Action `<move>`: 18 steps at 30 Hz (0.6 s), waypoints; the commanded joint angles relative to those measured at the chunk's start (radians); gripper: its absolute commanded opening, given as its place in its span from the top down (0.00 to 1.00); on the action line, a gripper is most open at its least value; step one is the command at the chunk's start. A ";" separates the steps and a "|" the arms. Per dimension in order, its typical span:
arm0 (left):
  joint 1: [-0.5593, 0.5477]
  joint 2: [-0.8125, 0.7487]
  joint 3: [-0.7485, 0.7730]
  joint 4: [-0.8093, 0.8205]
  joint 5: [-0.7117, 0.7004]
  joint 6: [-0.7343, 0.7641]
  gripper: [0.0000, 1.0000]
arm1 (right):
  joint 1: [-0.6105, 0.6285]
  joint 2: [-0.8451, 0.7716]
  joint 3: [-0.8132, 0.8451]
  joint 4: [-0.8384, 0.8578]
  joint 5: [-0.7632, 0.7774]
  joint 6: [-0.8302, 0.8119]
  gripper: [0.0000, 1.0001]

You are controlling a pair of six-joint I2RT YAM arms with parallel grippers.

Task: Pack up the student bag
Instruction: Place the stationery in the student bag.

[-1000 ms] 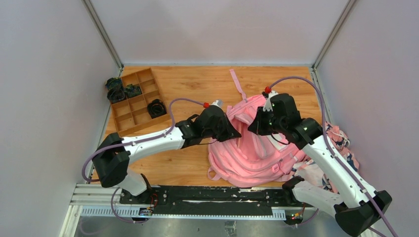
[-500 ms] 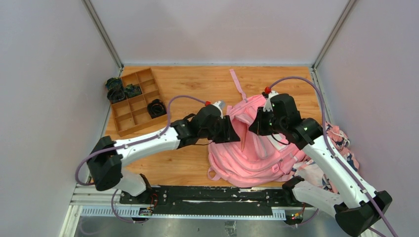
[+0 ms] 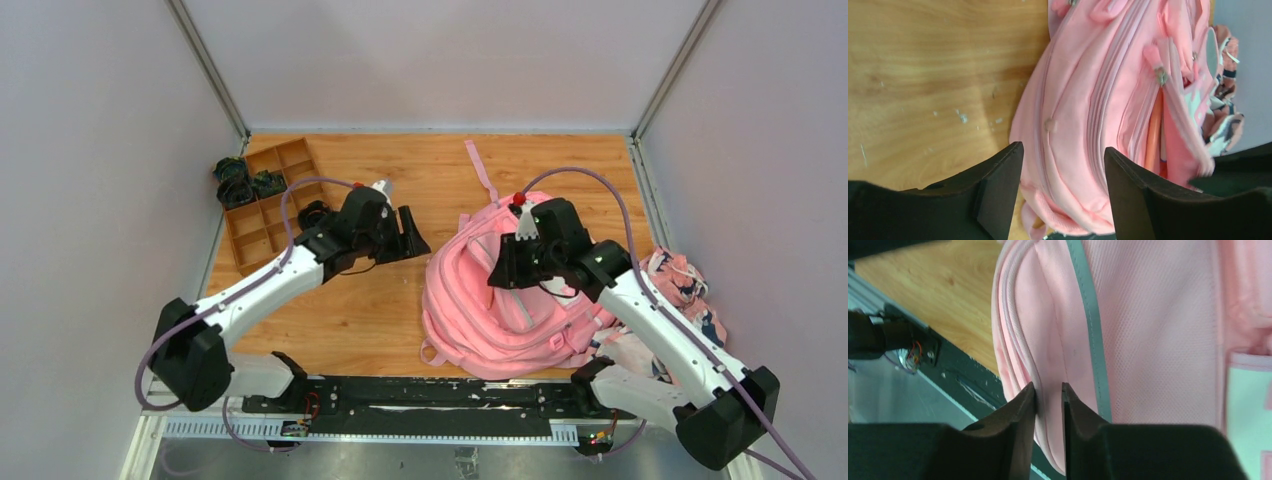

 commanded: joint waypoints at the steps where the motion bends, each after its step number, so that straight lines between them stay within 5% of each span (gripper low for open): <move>1: 0.026 0.127 0.130 0.006 -0.013 0.125 0.34 | 0.023 0.023 -0.085 -0.029 -0.090 0.002 0.61; 3: 0.030 0.188 0.186 0.020 0.028 0.142 0.34 | 0.023 0.029 -0.079 -0.039 -0.103 -0.007 0.53; 11: 0.042 0.399 0.439 0.026 0.172 0.305 0.33 | 0.011 -0.025 0.067 -0.136 -0.033 -0.060 0.51; 18: 0.043 0.523 0.498 0.094 0.338 0.257 0.34 | 0.009 -0.045 0.169 -0.249 0.079 -0.093 0.41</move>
